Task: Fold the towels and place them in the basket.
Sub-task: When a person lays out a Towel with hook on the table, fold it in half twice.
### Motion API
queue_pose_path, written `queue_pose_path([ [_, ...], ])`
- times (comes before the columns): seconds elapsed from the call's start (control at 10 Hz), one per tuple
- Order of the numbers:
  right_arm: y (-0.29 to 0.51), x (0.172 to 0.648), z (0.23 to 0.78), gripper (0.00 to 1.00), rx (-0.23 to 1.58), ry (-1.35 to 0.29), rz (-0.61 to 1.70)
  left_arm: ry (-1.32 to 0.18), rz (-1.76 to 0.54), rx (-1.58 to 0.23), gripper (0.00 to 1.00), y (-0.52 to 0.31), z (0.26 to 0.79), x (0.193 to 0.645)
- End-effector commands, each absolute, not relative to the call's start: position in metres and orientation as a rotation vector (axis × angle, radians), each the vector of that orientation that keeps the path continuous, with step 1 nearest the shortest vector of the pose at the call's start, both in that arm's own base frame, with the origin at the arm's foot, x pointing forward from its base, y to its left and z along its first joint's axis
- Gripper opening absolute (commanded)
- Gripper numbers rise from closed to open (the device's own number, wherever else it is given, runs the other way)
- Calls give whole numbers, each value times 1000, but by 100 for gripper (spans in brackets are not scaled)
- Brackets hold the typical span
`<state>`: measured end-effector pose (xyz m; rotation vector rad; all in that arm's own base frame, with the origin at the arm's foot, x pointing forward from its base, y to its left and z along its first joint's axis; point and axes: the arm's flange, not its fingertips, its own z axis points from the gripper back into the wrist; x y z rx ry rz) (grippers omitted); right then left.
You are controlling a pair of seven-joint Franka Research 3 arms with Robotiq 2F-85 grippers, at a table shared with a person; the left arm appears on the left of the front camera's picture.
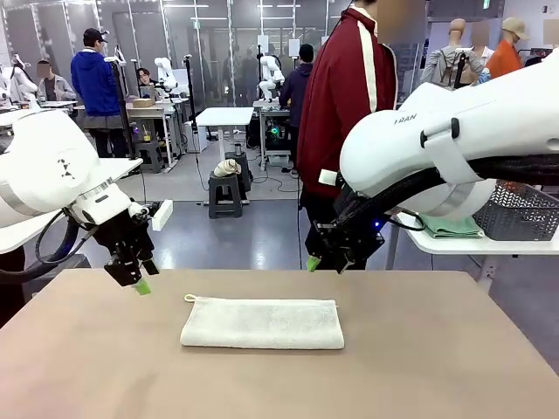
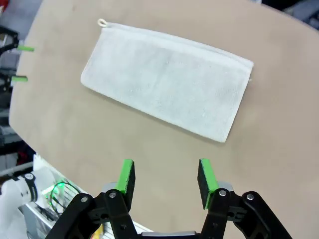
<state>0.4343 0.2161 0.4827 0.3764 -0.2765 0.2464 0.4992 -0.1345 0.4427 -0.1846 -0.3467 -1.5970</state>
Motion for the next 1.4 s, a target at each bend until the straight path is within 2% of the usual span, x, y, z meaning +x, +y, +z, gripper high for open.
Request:
queue_pose_path([
  [0.0, 214, 433, 474, 64, 418, -260, 195, -429, -1608, -228, 64, -118, 438, 497],
  [0.1, 216, 434, 483, 64, 376, -277, 246, -470, -1590, -277, 64, -108, 437, 501],
  [0.5, 216, 434, 483, 64, 376, -277, 246, -827, -1455, -620, 64, -48, 419, 494],
  [0.8, 216, 434, 483, 64, 376, -277, 246, -1023, -1396, -719, 64, -13, 402, 484],
  [1.1, 216, 434, 483, 64, 376, -277, 246, -1072, -1389, -822, 64, 21, 393, 486],
  [1.3, 216, 434, 483, 64, 376, -277, 246, -1017, -1418, -905, 64, 29, 393, 492],
])
